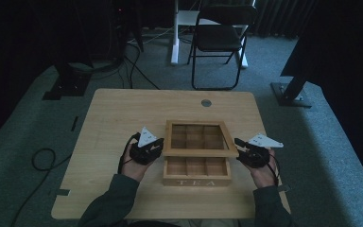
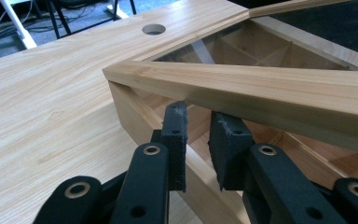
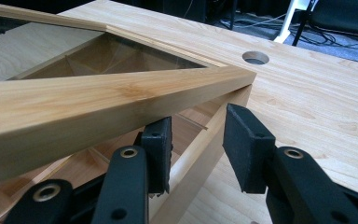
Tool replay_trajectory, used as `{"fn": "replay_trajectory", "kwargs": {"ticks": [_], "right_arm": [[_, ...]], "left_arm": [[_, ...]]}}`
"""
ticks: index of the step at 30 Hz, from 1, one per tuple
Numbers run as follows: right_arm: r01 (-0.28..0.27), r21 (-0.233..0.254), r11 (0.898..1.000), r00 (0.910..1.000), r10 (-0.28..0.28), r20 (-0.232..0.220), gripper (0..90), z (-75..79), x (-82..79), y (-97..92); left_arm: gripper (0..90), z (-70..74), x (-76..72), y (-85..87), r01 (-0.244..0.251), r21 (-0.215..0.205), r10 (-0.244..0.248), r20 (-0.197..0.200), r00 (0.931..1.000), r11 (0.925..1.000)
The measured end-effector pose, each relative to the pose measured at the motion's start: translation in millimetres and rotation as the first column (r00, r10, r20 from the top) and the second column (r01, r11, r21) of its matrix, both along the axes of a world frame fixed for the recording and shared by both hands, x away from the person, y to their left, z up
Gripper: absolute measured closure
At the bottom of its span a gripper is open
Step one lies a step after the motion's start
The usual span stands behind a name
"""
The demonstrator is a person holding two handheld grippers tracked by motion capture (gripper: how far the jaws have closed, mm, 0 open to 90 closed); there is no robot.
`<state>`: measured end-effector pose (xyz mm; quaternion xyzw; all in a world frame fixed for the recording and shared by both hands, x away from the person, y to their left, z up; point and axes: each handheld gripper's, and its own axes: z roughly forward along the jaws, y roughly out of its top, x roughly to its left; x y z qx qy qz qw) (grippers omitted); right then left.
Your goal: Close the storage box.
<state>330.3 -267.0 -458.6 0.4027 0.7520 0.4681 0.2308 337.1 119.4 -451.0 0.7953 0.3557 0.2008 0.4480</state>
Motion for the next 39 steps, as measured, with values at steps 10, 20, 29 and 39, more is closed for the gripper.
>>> {"fn": "replay_trajectory", "kwargs": {"ticks": [10, 20, 29, 39], "right_arm": [[-0.005, -0.006, 1.0, 1.0, 0.005, -0.004, 61.9, -4.7, -2.0, -0.2], [-0.006, -0.006, 1.0, 1.0, 0.006, -0.008, 61.6, -9.1, -3.7, -0.5], [-0.002, -0.008, 1.0, 0.9999, 0.002, -0.013, 61.2, -13.7, -5.6, -1.0], [0.004, -0.01, 1.0, 0.9999, -0.004, -0.013, 61.2, -14.7, -8.1, -2.6]], "left_arm": [[76.7, -4.6, -2.0, 0.3, 0.004, 0.003, -0.004, -0.005, 1.0, 1.0], [76.9, -8.7, -4.0, -0.1, 0.002, 0.002, -0.002, -0.009, 1.0, 1.0], [77.1, -13.2, -5.9, 0.4, 0.001, -0.001, -0.001, -0.016, 0.9999, 1.0], [77.1, -15.4, -7.0, 0.4, -0.001, 0.004, 0.001, -0.02, 0.9998, 1.0]]}}
